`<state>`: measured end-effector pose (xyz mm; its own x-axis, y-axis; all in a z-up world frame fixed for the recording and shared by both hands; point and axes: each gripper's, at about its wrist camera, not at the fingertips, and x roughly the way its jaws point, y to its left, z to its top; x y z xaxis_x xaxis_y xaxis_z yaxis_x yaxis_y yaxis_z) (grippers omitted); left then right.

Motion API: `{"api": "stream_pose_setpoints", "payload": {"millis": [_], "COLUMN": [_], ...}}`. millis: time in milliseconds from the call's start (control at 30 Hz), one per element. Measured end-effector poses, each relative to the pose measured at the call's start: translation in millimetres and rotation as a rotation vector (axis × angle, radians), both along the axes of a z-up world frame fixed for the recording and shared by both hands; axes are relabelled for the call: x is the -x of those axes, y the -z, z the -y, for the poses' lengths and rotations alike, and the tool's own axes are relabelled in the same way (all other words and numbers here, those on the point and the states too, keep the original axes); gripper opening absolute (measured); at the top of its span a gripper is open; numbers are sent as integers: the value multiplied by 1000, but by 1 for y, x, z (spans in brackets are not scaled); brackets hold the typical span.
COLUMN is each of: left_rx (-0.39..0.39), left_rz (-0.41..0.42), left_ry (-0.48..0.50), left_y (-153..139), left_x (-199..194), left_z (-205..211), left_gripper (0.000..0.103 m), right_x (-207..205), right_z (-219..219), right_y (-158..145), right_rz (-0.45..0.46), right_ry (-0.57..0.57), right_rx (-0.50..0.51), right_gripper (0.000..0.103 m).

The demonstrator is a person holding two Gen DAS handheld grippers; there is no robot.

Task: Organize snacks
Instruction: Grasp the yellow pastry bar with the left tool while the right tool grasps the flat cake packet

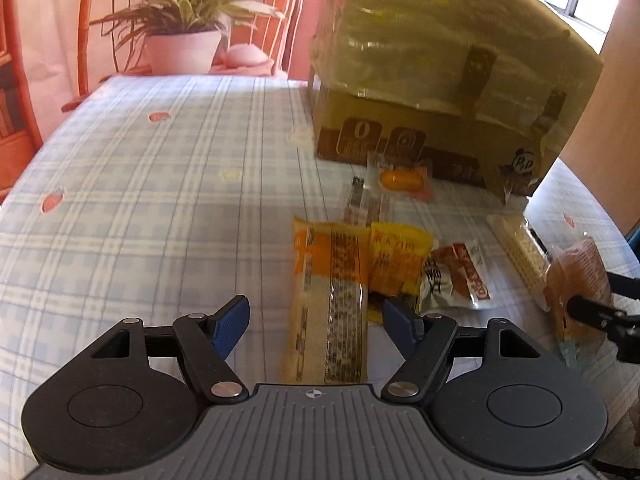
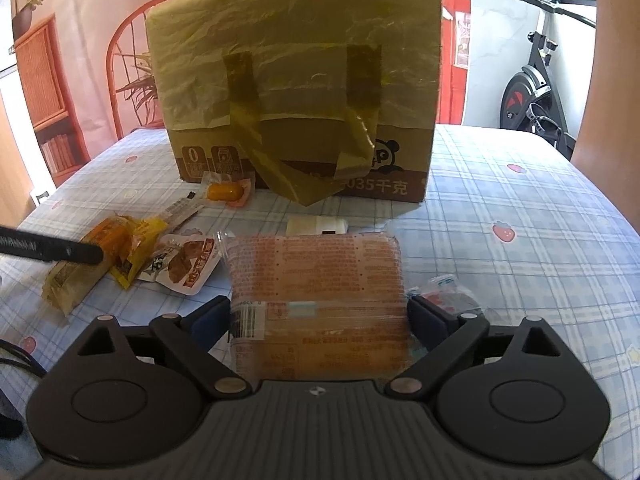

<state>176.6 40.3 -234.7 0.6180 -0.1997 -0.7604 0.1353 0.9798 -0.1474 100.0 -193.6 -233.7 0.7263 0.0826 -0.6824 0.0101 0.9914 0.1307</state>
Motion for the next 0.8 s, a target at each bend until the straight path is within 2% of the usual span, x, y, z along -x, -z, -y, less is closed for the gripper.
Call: {"api": "stream_pose_setpoints", "payload": {"millis": [100, 167, 333, 800], "left_rx": [-12, -16, 25, 43], "left_rz": [4, 12, 32, 49], "left_ry": [-6, -13, -3, -31], "left_y": [3, 3, 3, 4], "left_x": [3, 5, 10, 14], "left_z": [2, 2, -2, -4], "left_gripper": [73, 67, 42, 42], "right_x": [1, 2, 5, 9], "right_z": [2, 1, 0, 9], "right_y": [0, 0, -3, -1], "right_rz": [2, 1, 12, 26], "right_ry": [6, 10, 0, 28], "right_rx": [-6, -9, -5, -82], "right_gripper": [98, 98, 98, 96]}}
